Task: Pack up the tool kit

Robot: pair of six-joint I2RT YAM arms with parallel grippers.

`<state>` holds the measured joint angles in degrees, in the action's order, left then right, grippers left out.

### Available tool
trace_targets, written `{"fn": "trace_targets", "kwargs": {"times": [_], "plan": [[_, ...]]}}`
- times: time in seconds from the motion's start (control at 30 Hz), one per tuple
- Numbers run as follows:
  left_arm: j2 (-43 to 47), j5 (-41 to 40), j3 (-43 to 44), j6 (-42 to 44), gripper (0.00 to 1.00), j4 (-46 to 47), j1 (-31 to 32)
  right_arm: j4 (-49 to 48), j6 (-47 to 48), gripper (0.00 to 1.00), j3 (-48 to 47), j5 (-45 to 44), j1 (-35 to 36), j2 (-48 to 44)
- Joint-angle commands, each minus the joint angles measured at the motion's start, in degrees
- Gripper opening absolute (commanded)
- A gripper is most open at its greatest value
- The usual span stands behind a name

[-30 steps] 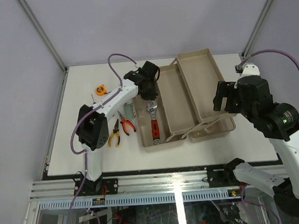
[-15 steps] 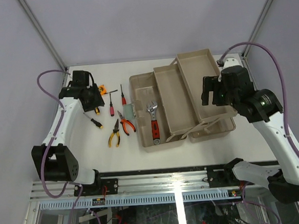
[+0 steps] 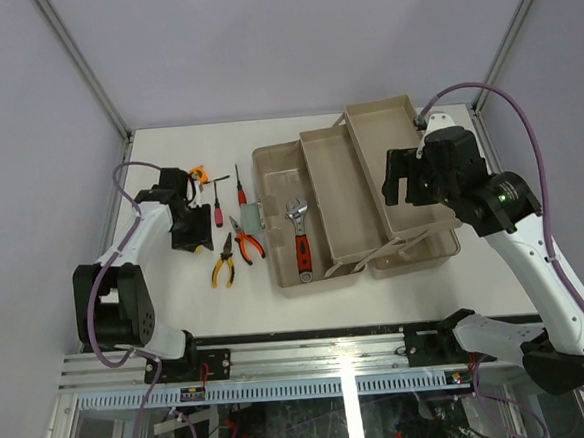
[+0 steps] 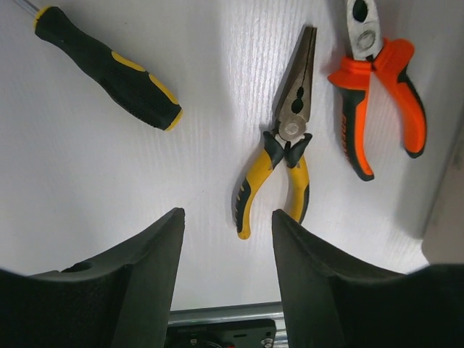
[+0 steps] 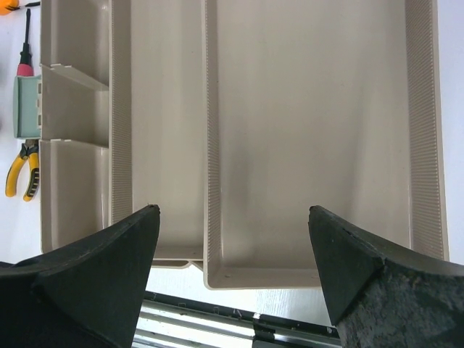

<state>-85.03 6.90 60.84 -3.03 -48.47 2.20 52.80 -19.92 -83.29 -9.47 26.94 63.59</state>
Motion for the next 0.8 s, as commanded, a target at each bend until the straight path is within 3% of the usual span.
{"fn": "trace_targets", "kwargs": {"times": [0.0, 0.5, 0.77], "plan": [[-1.3, 0.5, -3.0, 5.5, 0.51, 4.3, -0.1, -1.1, 0.0, 0.91, -0.2, -0.3, 0.0, -1.5], [-8.0, 0.1, -4.6, 8.1, 0.53, 5.4, 3.8, -0.5, -1.0, 0.90, -0.7, 0.1, 0.0, -1.7], [-11.8, 0.5, -3.8, 8.0, 0.48, 4.5, 4.6, 0.1, -1.1, 0.91, -0.5, -1.1, 0.0, -2.8]]}}
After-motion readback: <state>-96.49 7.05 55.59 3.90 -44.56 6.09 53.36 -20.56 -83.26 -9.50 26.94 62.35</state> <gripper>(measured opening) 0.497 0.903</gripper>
